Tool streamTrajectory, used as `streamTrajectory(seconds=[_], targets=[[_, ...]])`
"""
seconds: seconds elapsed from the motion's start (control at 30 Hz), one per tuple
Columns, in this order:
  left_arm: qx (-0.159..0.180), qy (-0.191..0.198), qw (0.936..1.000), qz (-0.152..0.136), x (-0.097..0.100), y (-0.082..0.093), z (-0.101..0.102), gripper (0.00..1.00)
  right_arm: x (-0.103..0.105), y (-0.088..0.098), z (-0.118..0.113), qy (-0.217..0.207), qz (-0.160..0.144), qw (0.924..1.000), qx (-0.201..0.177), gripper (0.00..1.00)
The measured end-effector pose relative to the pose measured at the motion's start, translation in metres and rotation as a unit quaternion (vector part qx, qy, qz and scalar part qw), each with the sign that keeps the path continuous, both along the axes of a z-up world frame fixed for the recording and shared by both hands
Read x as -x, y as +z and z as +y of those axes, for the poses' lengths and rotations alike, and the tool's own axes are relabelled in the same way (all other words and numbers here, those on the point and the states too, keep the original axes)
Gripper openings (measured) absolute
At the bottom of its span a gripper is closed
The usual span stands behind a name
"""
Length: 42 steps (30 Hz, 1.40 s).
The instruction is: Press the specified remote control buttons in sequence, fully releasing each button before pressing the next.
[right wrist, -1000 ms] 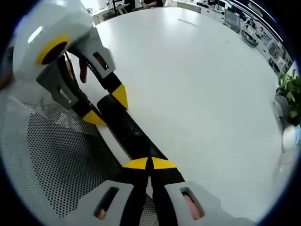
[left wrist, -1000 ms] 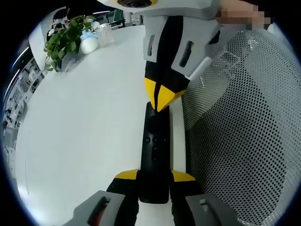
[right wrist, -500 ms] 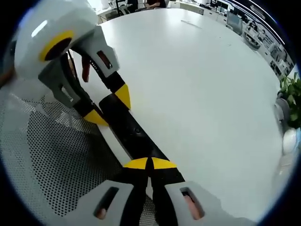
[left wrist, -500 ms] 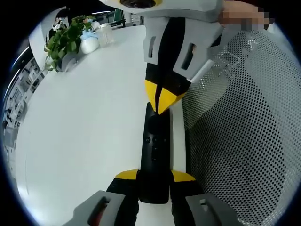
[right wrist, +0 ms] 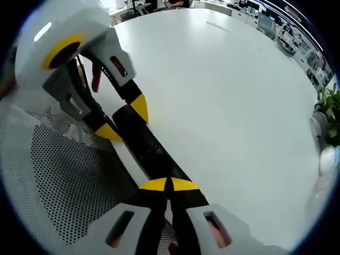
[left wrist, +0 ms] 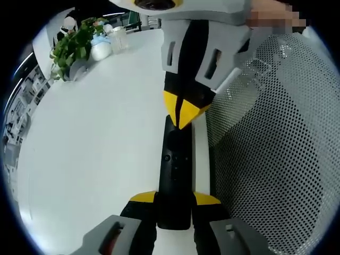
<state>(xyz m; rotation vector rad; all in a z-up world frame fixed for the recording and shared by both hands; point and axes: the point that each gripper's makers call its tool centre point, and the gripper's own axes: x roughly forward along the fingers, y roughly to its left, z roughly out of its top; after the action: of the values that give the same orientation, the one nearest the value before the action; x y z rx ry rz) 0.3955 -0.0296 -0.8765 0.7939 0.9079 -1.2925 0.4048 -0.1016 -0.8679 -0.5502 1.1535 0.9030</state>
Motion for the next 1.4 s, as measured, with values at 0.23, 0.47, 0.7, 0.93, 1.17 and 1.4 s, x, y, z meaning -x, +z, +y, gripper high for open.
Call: streamTrajectory(seconds=[0.23, 0.47, 0.7, 0.93, 1.17, 1.4], targets=[[0.002, 0.001, 1.0, 0.0, -0.0001, 0.0, -0.0002, 0.24, 0.0005, -0.0003, -0.0007, -0.019, 0.012, 0.9997, 0.007, 0.0], [0.001, 0.0, 1.0, -0.001, -0.0002, -0.0001, -0.0004, 0.25, 0.0006, -0.0002, -0.0014, -0.023, 0.005, 0.9997, 0.009, 0.0], [0.0, -0.002, 1.0, -0.002, -0.0003, 0.0002, -0.0006, 0.25, 0.0003, 0.0004, -0.0022, -0.029, 0.002, 0.9994, -0.018, 0.0], [0.001, -0.003, 1.0, -0.003, -0.0003, 0.0003, -0.0008, 0.24, 0.0001, 0.0006, -0.0018, -0.045, 0.02, 0.9985, -0.022, 0.0], [0.002, -0.003, 1.0, -0.003, -0.0004, 0.0004, -0.0009, 0.24, 0.0007, 0.001, -0.0015, -0.037, 0.019, 0.999, -0.017, 0.0], [0.003, -0.003, 1.0, -0.003, -0.0005, 0.0002, -0.001, 0.24, 0.0006, 0.0013, -0.0005, -0.026, 0.016, 0.9995, -0.013, 0.0]])
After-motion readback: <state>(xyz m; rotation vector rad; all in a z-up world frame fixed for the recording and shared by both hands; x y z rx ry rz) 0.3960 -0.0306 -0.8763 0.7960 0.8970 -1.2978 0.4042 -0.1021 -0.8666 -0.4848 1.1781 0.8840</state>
